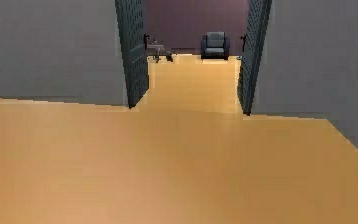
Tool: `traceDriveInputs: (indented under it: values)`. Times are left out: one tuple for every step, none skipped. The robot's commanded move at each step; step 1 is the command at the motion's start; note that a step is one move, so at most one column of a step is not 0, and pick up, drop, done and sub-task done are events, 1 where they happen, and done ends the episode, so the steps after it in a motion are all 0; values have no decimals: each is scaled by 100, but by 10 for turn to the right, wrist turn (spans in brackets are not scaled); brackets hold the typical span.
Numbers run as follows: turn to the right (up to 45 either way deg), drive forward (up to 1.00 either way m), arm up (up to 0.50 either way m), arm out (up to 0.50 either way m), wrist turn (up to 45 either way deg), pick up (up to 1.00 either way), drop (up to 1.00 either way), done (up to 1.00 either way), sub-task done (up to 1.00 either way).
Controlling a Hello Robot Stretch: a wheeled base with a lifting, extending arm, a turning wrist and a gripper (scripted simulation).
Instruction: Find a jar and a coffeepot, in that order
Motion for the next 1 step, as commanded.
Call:
traceDriveInputs:
  values:
    - [0,100,0,0,0,0,0,0,0]
